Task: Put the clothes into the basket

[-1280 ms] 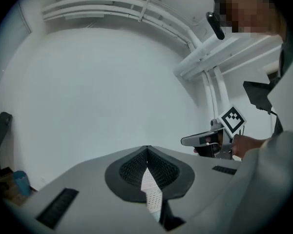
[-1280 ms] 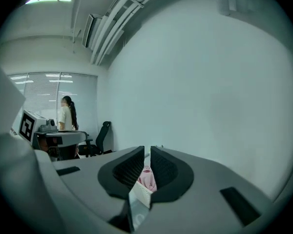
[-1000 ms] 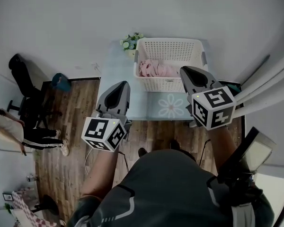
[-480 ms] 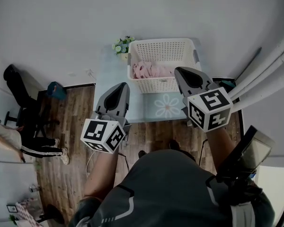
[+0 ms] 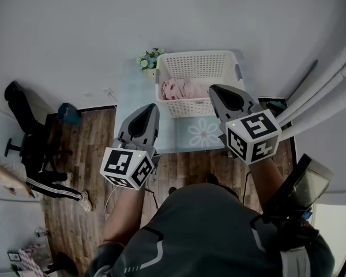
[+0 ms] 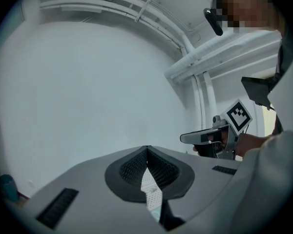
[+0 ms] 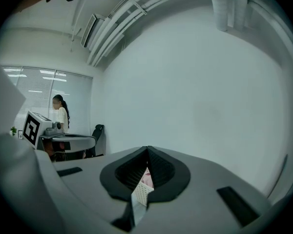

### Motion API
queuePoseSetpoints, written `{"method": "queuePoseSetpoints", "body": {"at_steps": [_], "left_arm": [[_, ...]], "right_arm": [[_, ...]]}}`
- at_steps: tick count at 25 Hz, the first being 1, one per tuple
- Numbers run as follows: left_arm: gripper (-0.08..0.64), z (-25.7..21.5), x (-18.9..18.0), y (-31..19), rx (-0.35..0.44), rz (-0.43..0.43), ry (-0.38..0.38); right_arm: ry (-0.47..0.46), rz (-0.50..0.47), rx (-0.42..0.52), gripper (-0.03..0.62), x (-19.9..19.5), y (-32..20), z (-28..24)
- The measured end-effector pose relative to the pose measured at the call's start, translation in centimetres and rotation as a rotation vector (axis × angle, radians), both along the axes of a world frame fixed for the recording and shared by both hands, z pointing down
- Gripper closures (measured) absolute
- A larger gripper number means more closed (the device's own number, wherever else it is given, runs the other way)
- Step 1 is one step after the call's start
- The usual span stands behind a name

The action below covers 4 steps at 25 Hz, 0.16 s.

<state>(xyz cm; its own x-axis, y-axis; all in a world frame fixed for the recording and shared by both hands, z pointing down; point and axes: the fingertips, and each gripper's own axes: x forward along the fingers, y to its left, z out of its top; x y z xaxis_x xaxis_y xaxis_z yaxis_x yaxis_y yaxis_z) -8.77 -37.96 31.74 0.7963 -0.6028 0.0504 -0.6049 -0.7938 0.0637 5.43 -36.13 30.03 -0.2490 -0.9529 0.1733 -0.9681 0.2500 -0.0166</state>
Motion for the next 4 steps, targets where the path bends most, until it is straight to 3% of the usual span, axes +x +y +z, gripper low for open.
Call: {"method": "queuePoseSetpoints", "body": {"at_steps": [4], "left_arm": [[0.551,0.0,-0.04,-0.28,0.0,-0.002,0.002]], "right_arm": [[-0.007,0.0,0.004,0.577,0.11,-0.17,0.1]]}}
